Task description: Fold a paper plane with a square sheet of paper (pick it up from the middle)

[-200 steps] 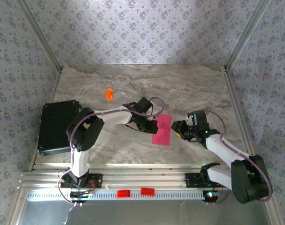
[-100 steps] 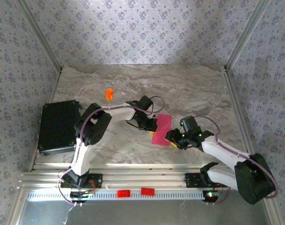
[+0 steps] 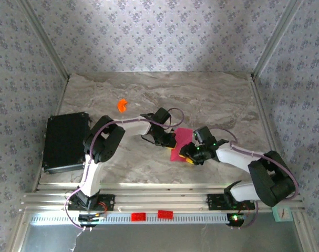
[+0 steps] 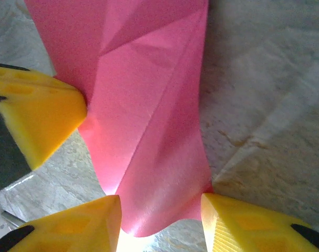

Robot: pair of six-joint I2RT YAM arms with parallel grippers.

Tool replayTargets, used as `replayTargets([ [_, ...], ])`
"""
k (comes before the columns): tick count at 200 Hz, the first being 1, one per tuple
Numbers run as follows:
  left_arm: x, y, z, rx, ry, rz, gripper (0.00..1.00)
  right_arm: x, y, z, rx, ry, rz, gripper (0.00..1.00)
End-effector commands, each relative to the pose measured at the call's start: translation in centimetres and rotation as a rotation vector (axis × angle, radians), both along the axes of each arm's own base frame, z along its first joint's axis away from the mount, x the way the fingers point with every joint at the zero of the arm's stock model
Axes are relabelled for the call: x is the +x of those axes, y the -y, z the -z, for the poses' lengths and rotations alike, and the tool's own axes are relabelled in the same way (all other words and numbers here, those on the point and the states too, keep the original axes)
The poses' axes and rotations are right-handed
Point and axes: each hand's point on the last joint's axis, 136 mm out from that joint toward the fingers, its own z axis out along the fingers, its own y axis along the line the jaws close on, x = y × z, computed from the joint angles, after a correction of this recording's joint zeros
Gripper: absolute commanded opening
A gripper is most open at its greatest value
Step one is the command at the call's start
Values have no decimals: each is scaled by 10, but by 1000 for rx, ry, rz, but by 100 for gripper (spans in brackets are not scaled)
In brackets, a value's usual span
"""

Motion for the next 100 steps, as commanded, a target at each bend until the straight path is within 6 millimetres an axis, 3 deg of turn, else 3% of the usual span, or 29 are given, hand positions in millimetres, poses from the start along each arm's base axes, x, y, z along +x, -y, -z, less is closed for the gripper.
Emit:
replayTargets([
  [1, -13, -13, 14, 57, -28, 13, 2, 11, -6, -8, 24, 32, 10, 46],
  [100, -12, -8, 8, 31, -43, 8, 2, 61, 8, -14, 138, 142, 96, 48],
])
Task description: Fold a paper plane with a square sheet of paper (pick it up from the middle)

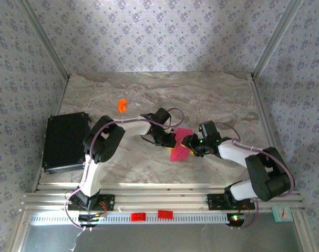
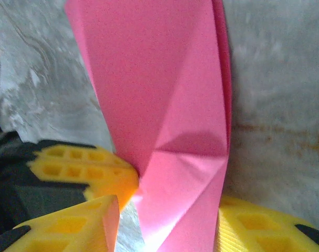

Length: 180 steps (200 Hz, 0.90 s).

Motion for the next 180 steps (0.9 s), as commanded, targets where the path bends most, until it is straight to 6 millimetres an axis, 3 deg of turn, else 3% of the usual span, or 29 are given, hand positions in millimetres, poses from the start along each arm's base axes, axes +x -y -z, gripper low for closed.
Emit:
replayTargets([
  [1, -12, -9, 9, 37, -42, 6, 2, 9, -2, -1, 45, 30, -12, 48],
  [45, -12, -5, 3, 11, -46, -4, 2, 13, 3, 9, 56, 30, 0, 46],
  [122, -12, -1, -9, -33, -50, -10, 3, 11, 9, 14, 97, 76, -9, 22],
  [180, -7, -3, -32, -83, -29, -33, 7, 16, 6, -1, 130, 131, -24, 10],
])
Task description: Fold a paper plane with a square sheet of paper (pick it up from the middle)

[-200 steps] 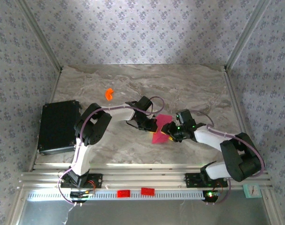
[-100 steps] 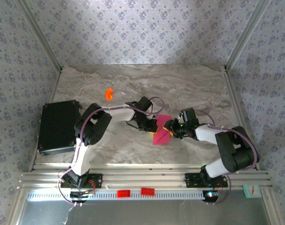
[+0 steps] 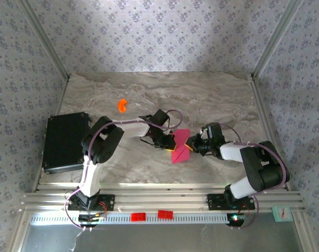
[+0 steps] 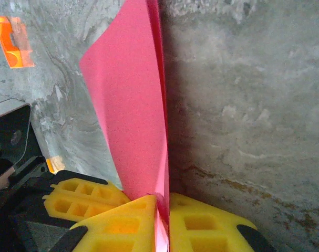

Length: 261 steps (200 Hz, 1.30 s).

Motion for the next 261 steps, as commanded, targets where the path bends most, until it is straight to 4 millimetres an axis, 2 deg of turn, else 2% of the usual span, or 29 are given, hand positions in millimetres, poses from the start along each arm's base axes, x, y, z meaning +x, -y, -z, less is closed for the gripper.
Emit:
replayTargets([
  [1, 3, 0, -29, -57, 23, -11, 7, 1, -2, -10, 19, 45, -20, 10],
  [23, 9, -4, -44, -76, 65, -42, 18, 4, -2, -23, 2, 83, -28, 10],
  [40, 19, -13, -56, -72, 125, -88, 26, 3, 3, -34, -105, 112, -46, 10],
  [58, 35, -32, -63, -35, 190, -172, 29, -1, 10, -54, -336, 181, -119, 10],
  [87, 59, -77, -65, 10, 237, -356, 34, -8, 41, -82, -783, 221, -178, 10],
  [113, 71, -116, -64, 42, 242, -476, 37, -11, 65, -104, -1159, 217, -259, 11],
  [137, 81, -145, -65, 62, 245, -565, 37, -4, 71, -116, -1421, 175, -322, 10],
  [145, 84, -153, -66, 69, 243, -593, 37, -3, 70, -112, -1491, 155, -352, 10],
  [149, 85, -158, -66, 77, 242, -610, 37, 2, 64, -118, -1499, 167, -349, 9],
  [158, 87, -166, -65, 89, 239, -639, 37, 5, 54, -113, -1538, 159, -375, 9],
  [187, 90, -188, -67, 112, 244, -700, 38, 8, 13, -84, -1529, 131, -447, 9],
  [224, 85, -209, -61, 158, 226, -754, 40, 4, -48, -39, -1271, 85, -483, 11],
  [244, 83, -216, -60, 161, 225, -773, 43, 3, -72, -30, -1094, 51, -458, 14],
  [261, 82, -215, -61, 152, 221, -775, 44, 2, -97, -30, -892, 56, -457, 19],
])
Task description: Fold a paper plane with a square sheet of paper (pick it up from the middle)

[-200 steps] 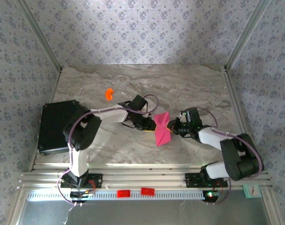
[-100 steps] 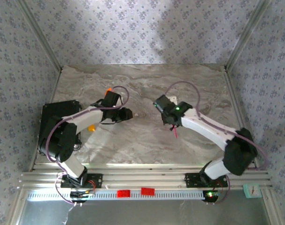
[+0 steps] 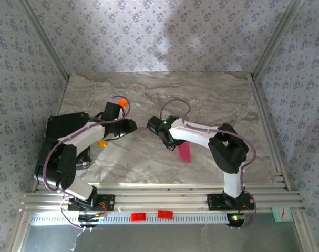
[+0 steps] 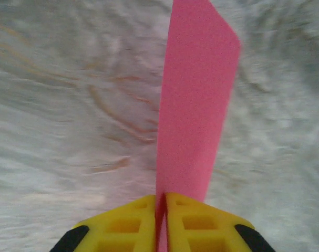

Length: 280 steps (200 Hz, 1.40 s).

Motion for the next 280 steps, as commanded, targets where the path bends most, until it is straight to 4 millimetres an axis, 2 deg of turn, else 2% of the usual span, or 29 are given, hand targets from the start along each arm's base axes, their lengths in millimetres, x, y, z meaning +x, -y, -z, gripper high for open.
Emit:
replayTargets([
  [1, -3, -5, -5, -3, -1, -22, 44, 0, -44, -1, 320, -65, 60, 19],
  [13, -3, -1, -5, -25, -4, -13, 44, 0, -58, -9, 477, -84, 56, 25],
  [25, -3, 5, -7, -57, 1, 2, 45, 3, -65, -23, 628, -75, 49, 40],
  [28, -3, 7, -7, -68, -1, 10, 45, 0, -61, -17, 643, -87, 54, 44],
  [37, -3, 15, -10, -106, 4, 35, 44, 1, -62, -26, 760, -95, 53, 52],
  [45, -2, 23, -11, -139, 2, 59, 44, 4, -59, -31, 836, -88, 66, 53],
  [63, -4, 45, -12, -188, -15, 130, 44, 8, -37, -30, 968, -84, 152, 55],
  [78, -10, 70, -12, -211, -38, 214, 42, 6, -21, -22, 1053, -109, 198, 52],
  [101, -23, 107, -9, -241, -83, 326, 41, 0, 4, -3, 1086, -139, 274, 32],
  [133, -42, 141, 3, -271, -149, 412, 41, -7, 25, 13, 1104, -145, 334, 17],
  [164, -51, 156, 12, -301, -195, 438, 41, -11, 34, 25, 1110, -155, 368, 14],
  [225, -57, 168, 24, -321, -256, 471, 43, -29, 49, 61, 1117, -220, 483, 10],
  [280, -63, 177, 39, -310, -303, 484, 43, -40, 54, 78, 1118, -254, 549, 9],
])
